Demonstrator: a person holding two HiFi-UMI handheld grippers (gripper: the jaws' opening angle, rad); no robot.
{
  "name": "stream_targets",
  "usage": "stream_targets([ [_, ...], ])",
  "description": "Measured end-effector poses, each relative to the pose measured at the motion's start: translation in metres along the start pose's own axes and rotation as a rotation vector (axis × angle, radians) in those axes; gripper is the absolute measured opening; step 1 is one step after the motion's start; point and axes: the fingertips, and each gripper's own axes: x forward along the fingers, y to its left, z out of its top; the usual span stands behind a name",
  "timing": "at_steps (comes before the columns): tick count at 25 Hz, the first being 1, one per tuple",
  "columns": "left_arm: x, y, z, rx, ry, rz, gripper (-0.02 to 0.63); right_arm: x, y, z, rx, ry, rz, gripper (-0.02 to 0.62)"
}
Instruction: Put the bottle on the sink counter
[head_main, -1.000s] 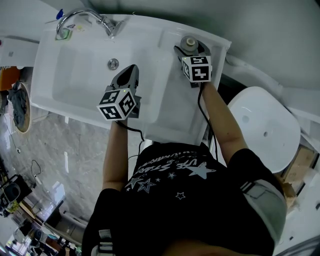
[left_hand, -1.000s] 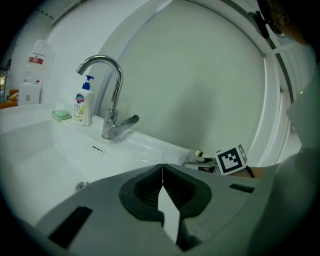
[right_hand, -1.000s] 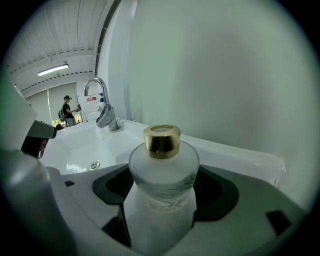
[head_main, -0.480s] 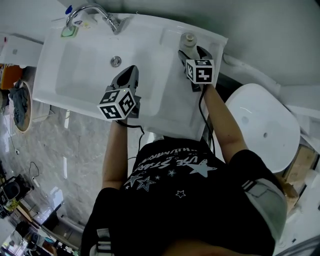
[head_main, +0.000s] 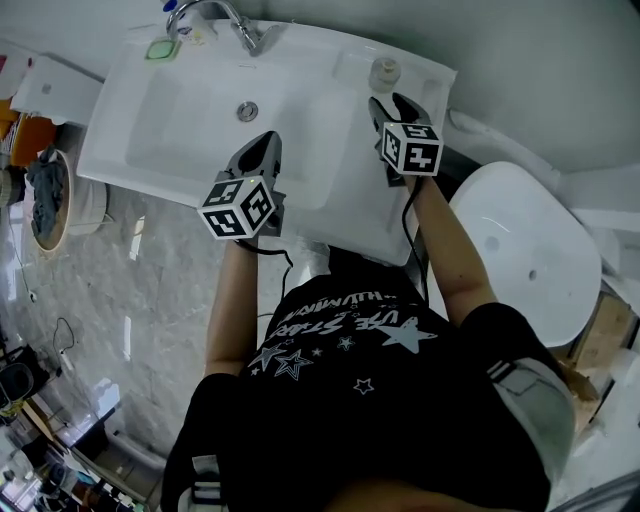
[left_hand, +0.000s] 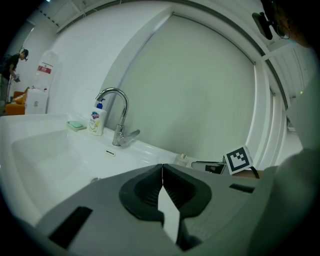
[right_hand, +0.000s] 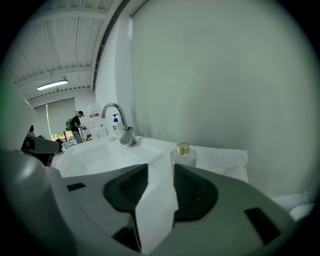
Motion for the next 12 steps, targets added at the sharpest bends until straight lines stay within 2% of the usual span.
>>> stream_targets([
  [1,-0.007,-0.003,0.0,0.002,-0.004,-0.002,0.009,-0.007,0.003,0.002,-0.004,-0.01,-0.009,0.14],
  [6,-0.039,-0.014,-0.004,0.002,-0.026,-0.01,0.009,-0.039,0.027,0.004,-0.014,-0.035,0.002,0.102],
  [12,-0.092,-0.031,-0.018,0.005,-0.043,-0.025,0.009,-0.088,0.066,-0.001,-0.031,-0.057,0.023,0.011],
])
